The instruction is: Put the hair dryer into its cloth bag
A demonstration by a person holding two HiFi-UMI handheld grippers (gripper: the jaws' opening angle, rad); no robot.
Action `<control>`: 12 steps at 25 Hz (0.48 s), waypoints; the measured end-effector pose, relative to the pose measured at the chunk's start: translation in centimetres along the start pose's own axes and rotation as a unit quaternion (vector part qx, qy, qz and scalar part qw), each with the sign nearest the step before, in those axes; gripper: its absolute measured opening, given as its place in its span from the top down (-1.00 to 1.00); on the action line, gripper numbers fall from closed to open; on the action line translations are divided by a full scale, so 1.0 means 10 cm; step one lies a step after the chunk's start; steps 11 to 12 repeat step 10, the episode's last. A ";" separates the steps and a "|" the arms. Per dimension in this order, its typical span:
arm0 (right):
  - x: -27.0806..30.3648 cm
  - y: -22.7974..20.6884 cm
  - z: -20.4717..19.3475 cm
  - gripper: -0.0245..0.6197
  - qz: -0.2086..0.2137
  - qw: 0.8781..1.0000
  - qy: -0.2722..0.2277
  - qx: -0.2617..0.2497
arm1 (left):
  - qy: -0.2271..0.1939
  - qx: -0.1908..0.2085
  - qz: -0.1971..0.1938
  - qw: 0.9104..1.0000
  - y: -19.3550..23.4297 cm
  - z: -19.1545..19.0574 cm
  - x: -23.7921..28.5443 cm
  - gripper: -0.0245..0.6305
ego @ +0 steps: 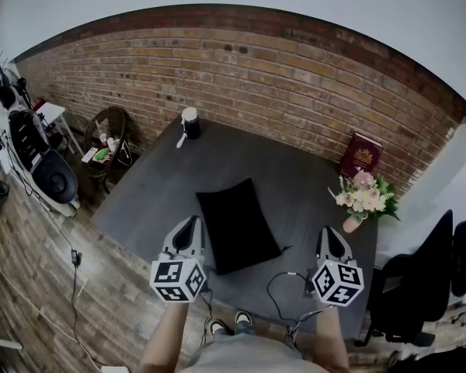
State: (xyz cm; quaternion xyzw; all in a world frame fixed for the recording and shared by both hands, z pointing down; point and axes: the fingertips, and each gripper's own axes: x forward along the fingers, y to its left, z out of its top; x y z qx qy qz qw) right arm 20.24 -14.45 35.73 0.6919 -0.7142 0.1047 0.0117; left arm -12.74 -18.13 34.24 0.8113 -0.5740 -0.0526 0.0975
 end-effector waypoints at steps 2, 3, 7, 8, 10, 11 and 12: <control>0.00 -0.01 -0.02 0.92 -0.001 1.000 0.002 0.000 | 0.001 0.000 -0.001 1.000 0.00 -0.02 0.01 0.88; 0.00 -0.01 -0.02 0.92 -0.001 1.000 0.003 -0.001 | 0.001 -0.001 -0.001 1.000 0.00 -0.02 0.01 0.88; 0.01 -0.02 -0.03 0.92 -0.001 1.000 0.005 0.000 | -0.002 -0.008 0.002 1.000 0.03 -0.01 0.01 0.88; 0.02 -0.02 -0.03 0.92 -0.001 1.000 0.005 0.000 | -0.002 -0.010 0.002 1.000 0.03 -0.01 0.02 0.88; 0.03 -0.03 -0.03 0.92 -0.001 1.000 0.006 0.000 | -0.002 -0.011 0.003 1.000 0.04 -0.01 0.03 0.88; 0.03 -0.03 -0.03 0.92 -0.001 1.000 0.006 0.000 | -0.002 -0.011 0.003 1.000 0.04 -0.01 0.03 0.88; 0.03 -0.03 -0.03 0.92 -0.001 1.000 0.006 0.000 | -0.002 -0.011 0.003 1.000 0.04 -0.01 0.03 0.88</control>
